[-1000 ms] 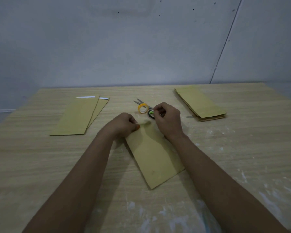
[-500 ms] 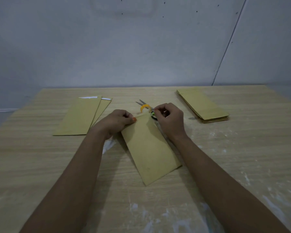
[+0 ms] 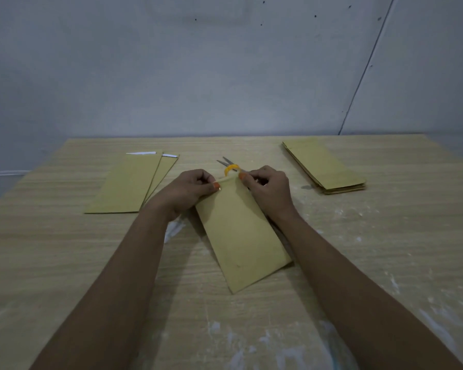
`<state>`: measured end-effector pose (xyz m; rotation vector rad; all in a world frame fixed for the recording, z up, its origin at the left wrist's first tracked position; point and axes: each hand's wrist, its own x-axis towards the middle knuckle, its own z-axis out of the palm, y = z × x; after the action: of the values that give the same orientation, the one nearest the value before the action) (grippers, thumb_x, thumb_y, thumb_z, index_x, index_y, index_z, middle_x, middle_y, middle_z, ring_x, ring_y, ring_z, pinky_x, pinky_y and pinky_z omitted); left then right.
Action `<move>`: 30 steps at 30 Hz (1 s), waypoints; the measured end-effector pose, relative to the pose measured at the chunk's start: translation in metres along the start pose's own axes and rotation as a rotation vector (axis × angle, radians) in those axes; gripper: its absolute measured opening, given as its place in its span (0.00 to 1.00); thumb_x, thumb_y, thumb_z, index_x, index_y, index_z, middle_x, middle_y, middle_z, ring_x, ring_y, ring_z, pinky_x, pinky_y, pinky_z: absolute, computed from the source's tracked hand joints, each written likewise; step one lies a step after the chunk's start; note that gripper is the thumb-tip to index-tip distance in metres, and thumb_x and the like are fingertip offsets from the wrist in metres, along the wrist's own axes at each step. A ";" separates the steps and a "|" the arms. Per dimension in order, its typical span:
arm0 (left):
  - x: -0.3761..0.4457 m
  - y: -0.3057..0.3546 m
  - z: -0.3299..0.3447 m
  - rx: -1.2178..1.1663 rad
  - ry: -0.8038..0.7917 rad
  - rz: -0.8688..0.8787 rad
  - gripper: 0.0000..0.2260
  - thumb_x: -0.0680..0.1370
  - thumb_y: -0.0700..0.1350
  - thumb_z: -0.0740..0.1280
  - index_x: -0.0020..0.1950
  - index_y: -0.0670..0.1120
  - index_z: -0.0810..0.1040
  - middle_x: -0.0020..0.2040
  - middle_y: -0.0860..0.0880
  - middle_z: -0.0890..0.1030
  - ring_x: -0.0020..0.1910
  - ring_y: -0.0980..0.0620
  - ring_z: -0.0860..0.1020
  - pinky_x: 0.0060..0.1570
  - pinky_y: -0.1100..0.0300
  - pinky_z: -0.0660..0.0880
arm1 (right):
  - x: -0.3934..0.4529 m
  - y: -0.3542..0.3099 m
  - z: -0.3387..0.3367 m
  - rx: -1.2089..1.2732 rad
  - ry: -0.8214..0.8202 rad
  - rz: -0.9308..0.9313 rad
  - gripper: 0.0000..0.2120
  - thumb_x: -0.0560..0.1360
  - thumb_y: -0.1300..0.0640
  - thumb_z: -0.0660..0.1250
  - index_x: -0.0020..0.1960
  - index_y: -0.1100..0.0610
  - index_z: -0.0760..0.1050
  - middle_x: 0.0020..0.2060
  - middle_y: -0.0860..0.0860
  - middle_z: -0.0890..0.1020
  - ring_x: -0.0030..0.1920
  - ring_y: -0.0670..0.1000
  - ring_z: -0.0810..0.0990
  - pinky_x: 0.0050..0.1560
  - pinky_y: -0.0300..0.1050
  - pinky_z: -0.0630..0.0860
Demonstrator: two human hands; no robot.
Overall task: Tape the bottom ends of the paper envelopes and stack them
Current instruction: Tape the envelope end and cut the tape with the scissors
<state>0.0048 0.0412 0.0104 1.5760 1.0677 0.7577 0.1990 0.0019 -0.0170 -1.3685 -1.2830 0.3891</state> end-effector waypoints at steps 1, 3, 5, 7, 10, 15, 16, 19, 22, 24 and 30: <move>0.000 0.000 0.000 -0.012 0.004 0.011 0.07 0.78 0.37 0.69 0.42 0.45 0.76 0.36 0.49 0.78 0.35 0.56 0.75 0.35 0.69 0.72 | 0.000 0.000 0.000 0.038 -0.015 0.036 0.07 0.73 0.56 0.75 0.47 0.59 0.86 0.36 0.47 0.81 0.37 0.43 0.78 0.40 0.37 0.73; 0.000 0.000 0.001 -0.035 0.009 0.032 0.07 0.78 0.37 0.69 0.42 0.45 0.76 0.36 0.49 0.78 0.34 0.58 0.75 0.34 0.70 0.71 | 0.001 -0.002 -0.002 0.112 -0.045 0.100 0.08 0.72 0.55 0.76 0.48 0.59 0.86 0.40 0.51 0.84 0.41 0.49 0.82 0.43 0.42 0.77; 0.001 0.000 0.001 -0.061 0.010 0.058 0.07 0.78 0.36 0.70 0.42 0.45 0.76 0.37 0.49 0.77 0.33 0.59 0.75 0.33 0.70 0.71 | -0.001 -0.005 -0.004 0.202 -0.077 0.157 0.09 0.72 0.56 0.76 0.48 0.60 0.85 0.42 0.55 0.86 0.43 0.51 0.83 0.45 0.44 0.79; 0.002 -0.001 0.002 -0.084 0.018 0.075 0.06 0.77 0.37 0.70 0.42 0.46 0.77 0.37 0.50 0.78 0.33 0.60 0.75 0.33 0.70 0.71 | -0.002 -0.008 -0.005 0.277 -0.099 0.203 0.07 0.73 0.58 0.75 0.47 0.62 0.85 0.42 0.56 0.86 0.40 0.48 0.83 0.43 0.43 0.80; 0.001 0.000 0.004 -0.109 0.057 0.067 0.06 0.79 0.41 0.69 0.43 0.47 0.78 0.37 0.52 0.79 0.33 0.60 0.75 0.33 0.69 0.71 | -0.003 -0.013 -0.006 0.350 -0.079 0.268 0.04 0.75 0.60 0.73 0.45 0.61 0.85 0.36 0.51 0.85 0.35 0.43 0.81 0.38 0.37 0.77; 0.002 0.002 0.003 -0.286 0.133 0.010 0.04 0.81 0.43 0.67 0.45 0.47 0.76 0.39 0.52 0.79 0.34 0.54 0.76 0.38 0.63 0.75 | 0.001 -0.013 -0.013 0.442 0.043 0.347 0.07 0.76 0.59 0.72 0.46 0.63 0.83 0.30 0.45 0.83 0.30 0.40 0.79 0.33 0.35 0.75; 0.002 0.003 0.003 -0.338 0.165 0.001 0.05 0.81 0.43 0.66 0.45 0.47 0.75 0.40 0.51 0.80 0.33 0.54 0.78 0.37 0.64 0.76 | 0.002 -0.012 -0.013 0.455 0.071 0.361 0.07 0.75 0.59 0.73 0.46 0.64 0.83 0.30 0.45 0.83 0.30 0.40 0.78 0.33 0.35 0.75; 0.002 0.006 0.004 -0.452 0.248 -0.005 0.06 0.82 0.44 0.66 0.45 0.47 0.73 0.42 0.49 0.81 0.33 0.54 0.82 0.37 0.62 0.76 | 0.004 -0.010 -0.013 0.448 0.127 0.374 0.06 0.75 0.59 0.73 0.44 0.63 0.83 0.29 0.46 0.81 0.29 0.40 0.76 0.33 0.35 0.75; 0.003 0.006 0.003 -0.457 0.243 0.003 0.09 0.82 0.45 0.65 0.42 0.45 0.73 0.42 0.48 0.81 0.34 0.53 0.82 0.37 0.62 0.76 | 0.005 -0.009 -0.013 0.427 0.135 0.374 0.06 0.74 0.57 0.74 0.41 0.59 0.84 0.30 0.47 0.81 0.32 0.43 0.76 0.37 0.38 0.76; 0.003 0.005 0.003 -0.455 0.224 0.001 0.10 0.82 0.45 0.65 0.42 0.44 0.74 0.41 0.49 0.81 0.34 0.53 0.82 0.37 0.63 0.76 | 0.005 -0.007 -0.013 0.416 0.131 0.366 0.06 0.74 0.57 0.74 0.40 0.58 0.84 0.33 0.48 0.82 0.34 0.45 0.77 0.40 0.42 0.76; 0.002 0.004 0.007 -0.422 0.177 -0.005 0.09 0.81 0.45 0.67 0.42 0.45 0.76 0.39 0.53 0.84 0.35 0.54 0.83 0.36 0.65 0.77 | 0.006 -0.007 -0.012 0.390 0.160 0.356 0.07 0.75 0.56 0.73 0.39 0.58 0.84 0.30 0.46 0.80 0.31 0.43 0.74 0.38 0.40 0.74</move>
<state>0.0126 0.0397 0.0128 1.1631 0.9597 1.0572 0.2083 -0.0004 -0.0052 -1.2588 -0.7796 0.7190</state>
